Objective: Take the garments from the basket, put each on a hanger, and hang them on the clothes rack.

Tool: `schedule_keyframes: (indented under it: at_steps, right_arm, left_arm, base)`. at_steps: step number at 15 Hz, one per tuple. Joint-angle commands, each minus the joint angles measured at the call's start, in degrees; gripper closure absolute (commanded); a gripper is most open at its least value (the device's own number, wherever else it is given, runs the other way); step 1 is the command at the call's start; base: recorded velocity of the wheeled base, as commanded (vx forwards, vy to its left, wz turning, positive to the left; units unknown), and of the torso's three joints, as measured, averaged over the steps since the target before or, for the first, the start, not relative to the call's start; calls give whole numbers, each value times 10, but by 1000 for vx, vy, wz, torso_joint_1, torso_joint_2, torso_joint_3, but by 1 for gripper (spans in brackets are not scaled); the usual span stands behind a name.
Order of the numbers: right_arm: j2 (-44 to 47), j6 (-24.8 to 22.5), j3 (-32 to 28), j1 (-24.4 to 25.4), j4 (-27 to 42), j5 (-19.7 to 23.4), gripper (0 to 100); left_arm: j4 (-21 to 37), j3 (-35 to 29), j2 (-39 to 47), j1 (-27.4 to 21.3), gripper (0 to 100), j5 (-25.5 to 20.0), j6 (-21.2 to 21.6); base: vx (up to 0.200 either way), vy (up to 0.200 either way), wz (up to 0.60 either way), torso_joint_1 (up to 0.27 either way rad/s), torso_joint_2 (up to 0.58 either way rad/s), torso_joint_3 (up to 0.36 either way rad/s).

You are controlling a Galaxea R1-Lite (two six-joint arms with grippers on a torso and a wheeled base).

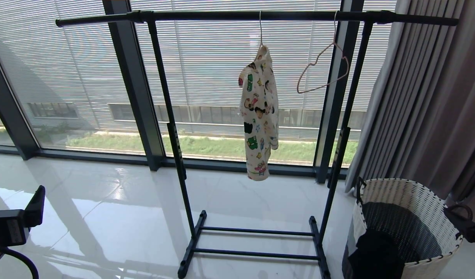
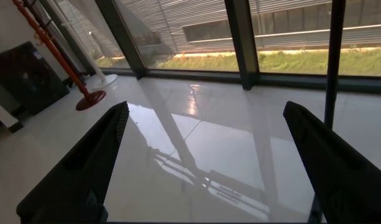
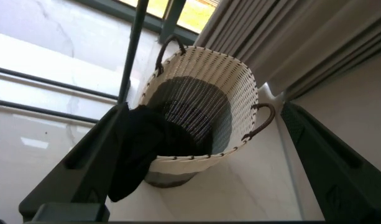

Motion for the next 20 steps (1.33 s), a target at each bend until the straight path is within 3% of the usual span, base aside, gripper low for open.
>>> schedule_keyframes:
  at_steps: [1, 6, 8, 10, 14, 18, 20]
  right_arm:
    - [3, 0, 4, 0, 0, 0, 0]
    - [3, 0, 6, -12, 0, 0, 0]
    - [9, -1, 14, -43, 1, 4, 0]
    - [31, -1, 28, -66, 3, 5, 0]
    - [102, -14, 50, -67, 3, 11, 0]
    - [164, -18, 50, -55, 48, 93, 0]
    - [219, -14, 46, -43, 78, 99, 0]
  left_arm:
    - [0, 1, 3, -1, 0, 0, 0]
    - [1, 7, 8, 0, 0, -26, 1]
    - [1, 11, 11, -2, 0, -45, 2]
    - [1, 15, 12, -3, 0, -87, 0]
    - [1, 38, 20, -3, 0, -160, -4]
    - [1, 58, 29, -5, 0, -250, -27]
    - [1, 56, 33, -5, 0, -267, -29]
  base:
    - [0, 0, 0, -119, 447, 320]
    - [0, 0, 0, -50, 202, 140]
    - [0, 0, 0, 0, 0, 0]
    - [200, 0, 0, -2, 7, 5]
    - [200, 0, 0, -1, 5, 7]
    - [50, 0, 0, 1, 1, 1]
    - [0, 0, 0, 0, 0, 0]
